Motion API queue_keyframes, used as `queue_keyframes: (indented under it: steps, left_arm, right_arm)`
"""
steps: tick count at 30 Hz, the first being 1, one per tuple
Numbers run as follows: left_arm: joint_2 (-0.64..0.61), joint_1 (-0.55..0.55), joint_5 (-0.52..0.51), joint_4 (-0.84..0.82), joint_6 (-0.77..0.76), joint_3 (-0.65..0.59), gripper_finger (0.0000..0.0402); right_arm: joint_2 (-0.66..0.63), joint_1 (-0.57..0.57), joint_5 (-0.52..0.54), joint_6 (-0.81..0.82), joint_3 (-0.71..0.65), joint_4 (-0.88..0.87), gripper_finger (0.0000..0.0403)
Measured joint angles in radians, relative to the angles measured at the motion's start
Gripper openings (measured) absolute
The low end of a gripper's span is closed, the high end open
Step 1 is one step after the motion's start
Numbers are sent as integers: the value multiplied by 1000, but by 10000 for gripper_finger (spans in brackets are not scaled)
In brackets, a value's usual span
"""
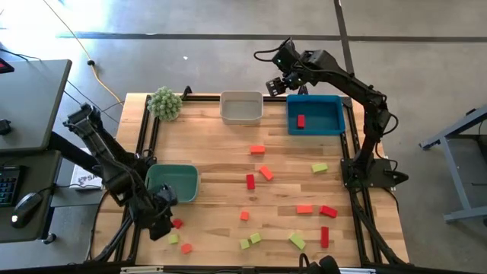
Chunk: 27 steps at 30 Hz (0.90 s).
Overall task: Sort & place blocks by color
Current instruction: Put the orange block into the green bin
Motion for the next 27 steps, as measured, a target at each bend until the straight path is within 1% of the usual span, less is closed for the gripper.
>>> queue_keyframes:
  steps: [11,18,23,27]
  left_arm:
    - [250,-68,-1,-18,-110,120,211]
    - [371,-107,-45,-32,-95,215,211]
    - [452,-128,-70,-36,-42,251,211]
    - [501,-136,-110,-40,-15,272,211]
  right_arm:
    - [0,0,0,-23,0,-2,232]
    - [0,5,0,-19,0,-7,232]
    - [0,9,1,-19,0,-6,232]
    - [0,9,1,-19,0,-6,232]
